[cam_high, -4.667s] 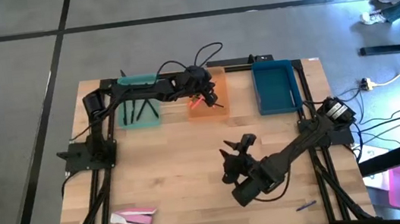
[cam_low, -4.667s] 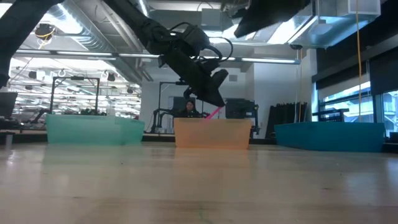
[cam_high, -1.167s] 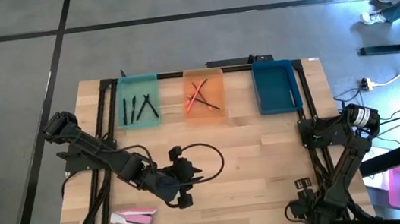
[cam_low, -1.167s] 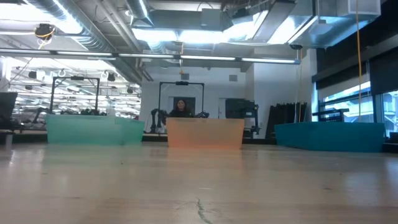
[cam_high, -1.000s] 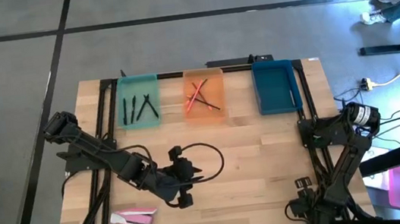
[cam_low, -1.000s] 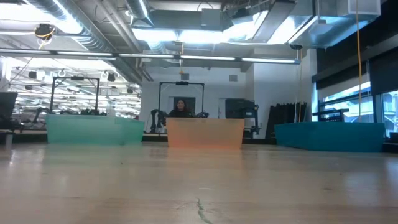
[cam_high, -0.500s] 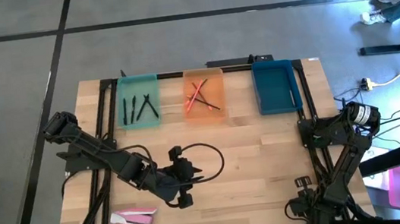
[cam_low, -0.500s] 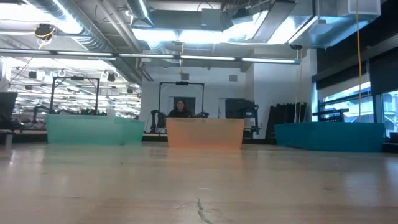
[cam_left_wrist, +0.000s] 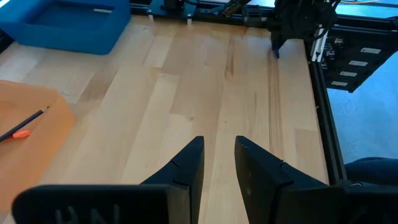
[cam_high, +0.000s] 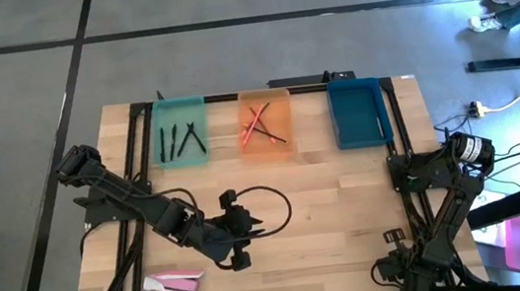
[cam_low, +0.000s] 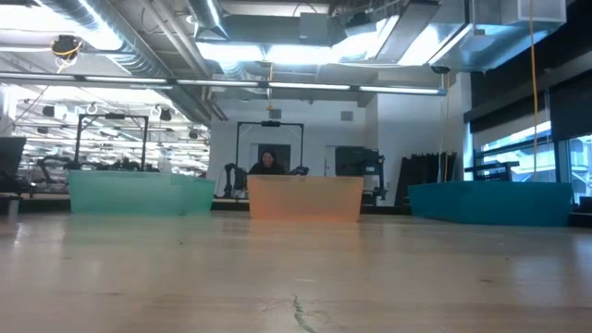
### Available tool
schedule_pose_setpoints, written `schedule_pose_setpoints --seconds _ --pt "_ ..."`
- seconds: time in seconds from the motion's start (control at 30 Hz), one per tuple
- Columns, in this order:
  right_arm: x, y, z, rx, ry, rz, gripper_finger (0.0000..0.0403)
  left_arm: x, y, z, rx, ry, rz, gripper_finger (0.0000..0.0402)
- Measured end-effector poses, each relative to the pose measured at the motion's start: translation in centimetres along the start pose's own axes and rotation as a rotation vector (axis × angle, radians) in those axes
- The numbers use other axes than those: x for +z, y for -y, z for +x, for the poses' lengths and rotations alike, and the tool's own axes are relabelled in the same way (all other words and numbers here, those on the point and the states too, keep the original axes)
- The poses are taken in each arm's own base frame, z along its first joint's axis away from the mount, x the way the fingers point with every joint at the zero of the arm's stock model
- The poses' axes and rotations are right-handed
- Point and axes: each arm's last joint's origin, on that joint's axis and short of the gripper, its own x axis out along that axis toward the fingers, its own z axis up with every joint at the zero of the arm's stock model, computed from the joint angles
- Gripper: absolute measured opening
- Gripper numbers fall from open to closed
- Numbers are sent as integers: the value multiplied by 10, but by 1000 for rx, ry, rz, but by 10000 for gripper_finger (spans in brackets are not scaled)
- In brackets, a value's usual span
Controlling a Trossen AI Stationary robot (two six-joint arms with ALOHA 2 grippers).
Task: Sort crayons/erasers/pens/pencils in bins
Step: Put the blue crayon into the blue bin
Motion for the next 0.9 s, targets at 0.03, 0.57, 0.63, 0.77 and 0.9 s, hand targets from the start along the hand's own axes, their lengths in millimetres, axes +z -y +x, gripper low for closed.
schedule_pose_setpoints --seconds 0.03,0.57,0.63,0.77,0.9 --pt "0 0 0 0 0 2 31 0 0 0 -1 -1 0 82" --pt "4 3 0 -25 25 67 42 -1 0 0 -5 -6 3 82" --pt "4 3 0 -30 33 72 42 -1 0 0 -5 -6 3 82" --pt "5 4 0 -37 46 93 42 -1 0 0 -5 -6 3 82" --pt "5 4 0 -45 58 94 42 -1 0 0 -5 -6 3 82"
